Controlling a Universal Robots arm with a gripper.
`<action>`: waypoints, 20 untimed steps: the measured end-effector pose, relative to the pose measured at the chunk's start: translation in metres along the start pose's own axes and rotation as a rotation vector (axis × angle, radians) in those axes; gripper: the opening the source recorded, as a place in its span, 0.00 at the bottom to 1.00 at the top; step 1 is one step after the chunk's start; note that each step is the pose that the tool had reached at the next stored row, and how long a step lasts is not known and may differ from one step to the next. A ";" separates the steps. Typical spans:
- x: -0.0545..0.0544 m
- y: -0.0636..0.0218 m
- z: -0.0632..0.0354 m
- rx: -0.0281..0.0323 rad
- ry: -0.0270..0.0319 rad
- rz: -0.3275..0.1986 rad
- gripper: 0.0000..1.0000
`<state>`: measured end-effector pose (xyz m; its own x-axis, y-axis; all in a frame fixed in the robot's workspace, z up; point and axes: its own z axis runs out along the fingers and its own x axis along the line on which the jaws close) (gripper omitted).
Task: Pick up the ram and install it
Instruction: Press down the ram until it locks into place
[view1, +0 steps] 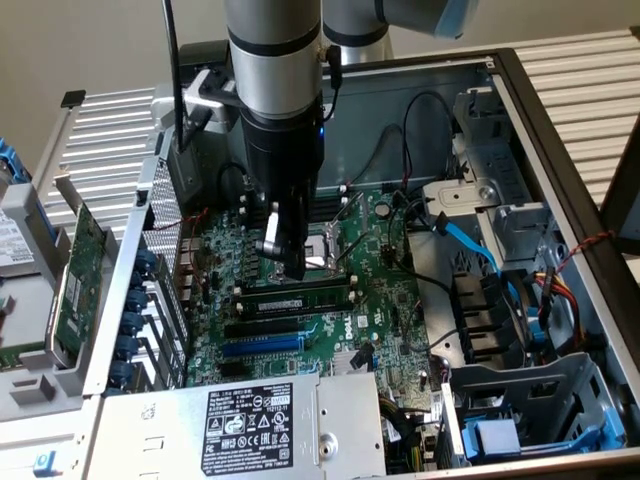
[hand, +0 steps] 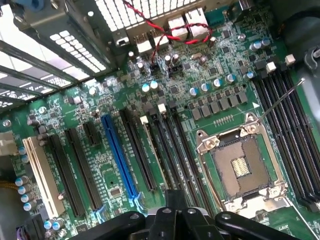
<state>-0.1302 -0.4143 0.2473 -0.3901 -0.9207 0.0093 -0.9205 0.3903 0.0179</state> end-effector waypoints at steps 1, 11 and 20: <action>0.000 0.0001 0.0001 -0.0006 -0.0016 0.007 0.10; 0.000 0.0000 0.0001 -0.0022 -0.0055 0.121 0.10; 0.000 0.0000 0.0001 -0.0033 -0.0078 0.253 0.10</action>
<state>-0.1302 -0.4143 0.2471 -0.6084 -0.7936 0.0061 -0.7934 0.6084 0.0193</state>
